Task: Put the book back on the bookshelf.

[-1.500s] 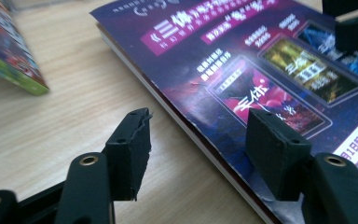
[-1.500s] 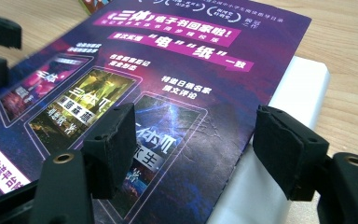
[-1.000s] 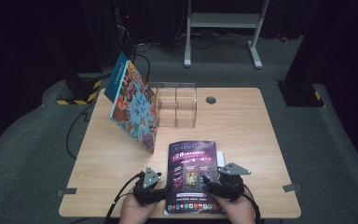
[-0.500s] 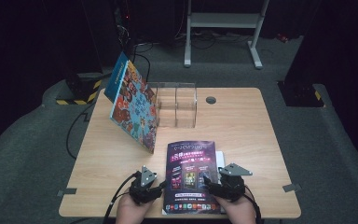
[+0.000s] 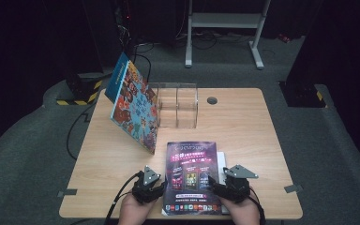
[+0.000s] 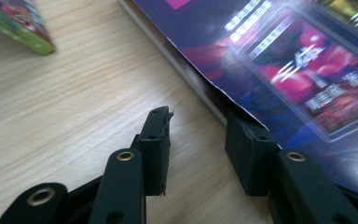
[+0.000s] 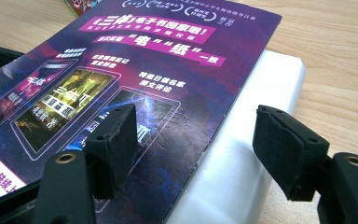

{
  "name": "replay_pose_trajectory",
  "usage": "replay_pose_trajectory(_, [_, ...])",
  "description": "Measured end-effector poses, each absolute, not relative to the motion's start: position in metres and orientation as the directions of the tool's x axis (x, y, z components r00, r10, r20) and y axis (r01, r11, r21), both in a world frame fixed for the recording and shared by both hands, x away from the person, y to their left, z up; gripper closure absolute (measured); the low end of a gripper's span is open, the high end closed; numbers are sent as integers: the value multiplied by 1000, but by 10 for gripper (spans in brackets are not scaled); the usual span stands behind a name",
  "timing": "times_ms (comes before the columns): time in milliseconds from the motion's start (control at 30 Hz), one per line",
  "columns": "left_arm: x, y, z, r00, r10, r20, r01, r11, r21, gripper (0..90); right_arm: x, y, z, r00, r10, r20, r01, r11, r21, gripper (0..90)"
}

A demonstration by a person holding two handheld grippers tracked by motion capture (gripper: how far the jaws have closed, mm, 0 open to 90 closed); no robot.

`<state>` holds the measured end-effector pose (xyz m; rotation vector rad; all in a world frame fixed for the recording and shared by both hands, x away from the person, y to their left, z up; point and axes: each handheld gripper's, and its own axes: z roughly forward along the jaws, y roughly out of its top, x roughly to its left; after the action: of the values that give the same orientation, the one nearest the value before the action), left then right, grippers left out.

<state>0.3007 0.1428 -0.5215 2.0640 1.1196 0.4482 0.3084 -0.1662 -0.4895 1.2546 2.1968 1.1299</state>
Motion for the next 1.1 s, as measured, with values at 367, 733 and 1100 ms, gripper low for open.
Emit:
replay_pose_trajectory(367, [301,136,-523,569,816,-101,583,-314,750,632,308,-167,-490,-529,845,75,553,276,786,312])
replay_pose_trajectory(733, [306,124,-523,539,825,-171,597,-232,768,644,309,-170,-492,-523,847,93,561,260,786,300])
replay_pose_trajectory(1100, [306,122,-521,538,823,-181,577,-203,791,644,310,-176,-491,-511,854,95,559,247,792,299])
